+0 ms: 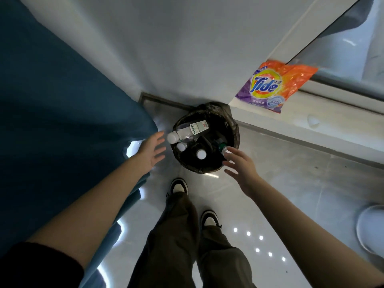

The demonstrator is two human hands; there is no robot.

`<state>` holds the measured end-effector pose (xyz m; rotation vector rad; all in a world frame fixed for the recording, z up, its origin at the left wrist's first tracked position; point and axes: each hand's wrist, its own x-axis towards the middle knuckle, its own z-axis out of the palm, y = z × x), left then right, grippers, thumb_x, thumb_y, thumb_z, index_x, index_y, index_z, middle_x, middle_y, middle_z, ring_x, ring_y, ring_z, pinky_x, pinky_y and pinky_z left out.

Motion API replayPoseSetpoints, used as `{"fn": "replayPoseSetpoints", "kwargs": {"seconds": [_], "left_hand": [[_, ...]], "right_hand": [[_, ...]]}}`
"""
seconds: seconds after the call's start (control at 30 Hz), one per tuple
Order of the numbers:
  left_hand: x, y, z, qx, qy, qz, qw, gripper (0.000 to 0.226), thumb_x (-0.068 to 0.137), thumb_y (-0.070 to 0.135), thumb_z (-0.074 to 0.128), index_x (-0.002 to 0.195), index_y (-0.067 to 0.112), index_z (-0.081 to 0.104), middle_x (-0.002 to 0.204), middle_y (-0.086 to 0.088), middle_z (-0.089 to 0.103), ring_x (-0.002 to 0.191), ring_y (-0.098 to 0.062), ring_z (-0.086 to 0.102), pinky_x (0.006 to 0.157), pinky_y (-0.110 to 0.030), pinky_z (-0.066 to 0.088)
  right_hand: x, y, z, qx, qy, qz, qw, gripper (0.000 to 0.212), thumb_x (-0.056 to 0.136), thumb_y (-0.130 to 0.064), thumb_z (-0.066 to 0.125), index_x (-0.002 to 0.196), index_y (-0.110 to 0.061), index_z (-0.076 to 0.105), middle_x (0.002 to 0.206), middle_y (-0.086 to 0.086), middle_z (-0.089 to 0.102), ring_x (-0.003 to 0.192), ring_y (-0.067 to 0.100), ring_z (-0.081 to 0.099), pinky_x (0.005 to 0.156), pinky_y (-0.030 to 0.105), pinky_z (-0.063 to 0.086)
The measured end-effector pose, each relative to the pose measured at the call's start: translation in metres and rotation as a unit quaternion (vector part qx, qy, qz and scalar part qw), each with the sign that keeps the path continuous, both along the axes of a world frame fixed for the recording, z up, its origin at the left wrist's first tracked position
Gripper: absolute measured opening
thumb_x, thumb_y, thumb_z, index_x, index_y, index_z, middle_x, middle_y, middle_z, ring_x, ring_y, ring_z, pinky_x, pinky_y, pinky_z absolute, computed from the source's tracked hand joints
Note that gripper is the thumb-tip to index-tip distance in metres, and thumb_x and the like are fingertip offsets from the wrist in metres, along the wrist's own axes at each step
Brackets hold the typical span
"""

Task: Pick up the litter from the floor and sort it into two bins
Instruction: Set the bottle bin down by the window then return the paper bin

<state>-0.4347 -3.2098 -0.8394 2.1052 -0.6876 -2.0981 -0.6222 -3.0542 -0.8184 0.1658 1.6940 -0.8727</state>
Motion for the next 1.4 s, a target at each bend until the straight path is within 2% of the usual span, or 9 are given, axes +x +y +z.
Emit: {"fn": "replayPoseSetpoints", "kwargs": {"seconds": [0.17,0.37,0.53,0.63,0.73,0.97,1.07,1.2,1.4], "left_hand": [[0.015,0.022,0.091,-0.004,0.084,0.088,0.993,0.032,0.095,0.029,0.047,0.125,0.019,0.053,0.133,-0.001,0.054,0.113,-0.02,0.053,0.094,-0.034,0.041],[0.05,0.082,0.21,-0.057,0.132,0.112,0.983,0.023,0.097,0.027,0.043,0.117,0.021,0.054,0.12,0.003,0.058,0.108,-0.018,0.056,0.091,-0.032,0.043],[0.092,0.154,0.289,-0.144,0.102,0.099,0.979,0.024,0.097,0.025,0.046,0.12,0.023,0.056,0.114,0.003,0.062,0.094,-0.013,0.061,0.086,-0.027,0.046],[0.111,0.213,0.319,-0.166,0.095,0.118,0.974,0.023,0.097,0.02,0.048,0.118,0.023,0.056,0.111,0.003,0.065,0.094,-0.014,0.062,0.094,-0.03,0.045],[0.132,0.27,0.347,-0.175,0.087,0.161,0.967,0.028,0.095,0.02,0.051,0.123,0.022,0.055,0.11,0.005,0.066,0.098,-0.015,0.063,0.09,-0.029,0.047],[0.194,0.398,0.391,-0.212,0.048,0.334,0.917,0.025,0.093,0.021,0.055,0.117,0.027,0.06,0.11,0.008,0.068,0.104,-0.016,0.064,0.089,-0.031,0.047],[0.218,0.455,0.404,-0.231,0.023,0.413,0.88,0.03,0.095,0.021,0.051,0.125,0.023,0.055,0.118,0.005,0.064,0.108,-0.018,0.061,0.092,-0.031,0.046],[0.244,0.544,0.419,-0.252,-0.011,0.515,0.819,0.039,0.084,0.029,0.06,0.123,0.025,0.057,0.116,0.006,0.066,0.106,-0.015,0.063,0.089,-0.031,0.047],[0.257,0.687,0.425,-0.256,-0.056,0.653,0.711,0.025,0.096,0.022,0.049,0.12,0.024,0.058,0.119,0.002,0.065,0.108,-0.019,0.062,0.088,-0.032,0.048]], "right_hand": [[0.01,0.007,0.093,-0.054,-0.019,0.01,0.998,0.034,0.09,-0.014,0.059,0.124,-0.016,0.058,0.115,0.008,0.065,0.106,0.024,0.062,0.091,0.035,0.051],[0.022,0.035,0.197,-0.107,-0.037,0.044,0.993,0.032,0.089,-0.015,0.06,0.121,-0.02,0.06,0.111,0.003,0.068,0.1,0.02,0.063,0.09,0.031,0.051],[0.053,0.076,0.267,-0.136,-0.07,0.13,0.98,0.026,0.089,-0.015,0.06,0.113,-0.022,0.062,0.11,0.002,0.068,0.093,0.017,0.063,0.091,0.033,0.05],[0.075,0.109,0.294,-0.124,-0.081,0.194,0.97,0.025,0.09,-0.011,0.058,0.112,-0.021,0.063,0.107,0.003,0.069,0.091,0.017,0.063,0.088,0.034,0.051],[0.1,0.139,0.318,-0.127,-0.093,0.252,0.955,0.024,0.093,-0.01,0.053,0.114,-0.016,0.063,0.099,0.0,0.069,0.083,0.016,0.064,0.081,0.03,0.05],[0.174,0.192,0.361,-0.129,-0.109,0.441,0.882,0.022,0.096,-0.014,0.049,0.114,-0.015,0.061,0.105,0.001,0.067,0.089,0.018,0.062,0.092,0.034,0.048],[0.21,0.215,0.371,-0.118,-0.105,0.493,0.855,0.018,0.096,-0.015,0.049,0.107,-0.018,0.063,0.099,0.0,0.068,0.084,0.017,0.062,0.085,0.031,0.048],[0.264,0.255,0.382,-0.117,-0.112,0.597,0.785,0.019,0.092,-0.012,0.055,0.107,-0.019,0.064,0.099,-0.001,0.068,0.082,0.016,0.062,0.083,0.028,0.048],[0.329,0.34,0.39,-0.134,-0.122,0.728,0.662,0.019,0.092,-0.013,0.055,0.106,-0.022,0.063,0.099,-0.003,0.068,0.083,0.016,0.062,0.078,0.026,0.049]]}}
